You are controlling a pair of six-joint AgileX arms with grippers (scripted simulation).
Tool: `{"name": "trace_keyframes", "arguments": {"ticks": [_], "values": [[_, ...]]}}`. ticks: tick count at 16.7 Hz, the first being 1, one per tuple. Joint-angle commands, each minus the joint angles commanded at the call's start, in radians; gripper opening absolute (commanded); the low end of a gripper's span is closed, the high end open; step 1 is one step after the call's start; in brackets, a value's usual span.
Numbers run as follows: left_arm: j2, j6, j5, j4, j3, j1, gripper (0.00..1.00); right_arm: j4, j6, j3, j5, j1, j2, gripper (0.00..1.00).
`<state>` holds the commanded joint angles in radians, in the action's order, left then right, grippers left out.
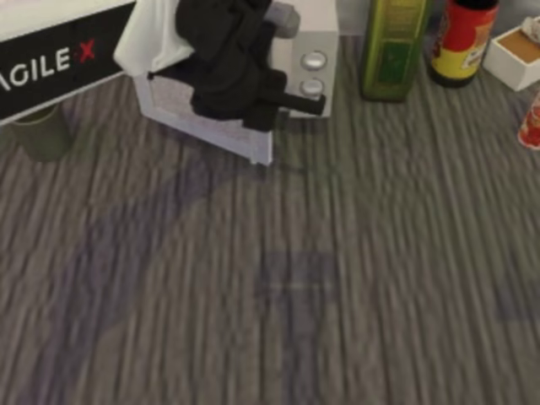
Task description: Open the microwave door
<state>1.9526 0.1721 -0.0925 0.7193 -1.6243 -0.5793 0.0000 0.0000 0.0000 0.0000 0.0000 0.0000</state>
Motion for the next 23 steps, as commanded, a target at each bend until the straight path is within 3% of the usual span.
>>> {"name": "trace_keyframes", "arguments": {"ticks": [7,23], "values": [[-0.075,-0.118,0.059,-0.034,0.101,0.036,0.00,0.000,0.000,0.000,0.000,0.000,0.000,1.00],[-0.075,-0.119,0.060,-0.034,0.102,0.036,0.00,0.000,0.000,0.000,0.000,0.000,0.000,1.00]]}}
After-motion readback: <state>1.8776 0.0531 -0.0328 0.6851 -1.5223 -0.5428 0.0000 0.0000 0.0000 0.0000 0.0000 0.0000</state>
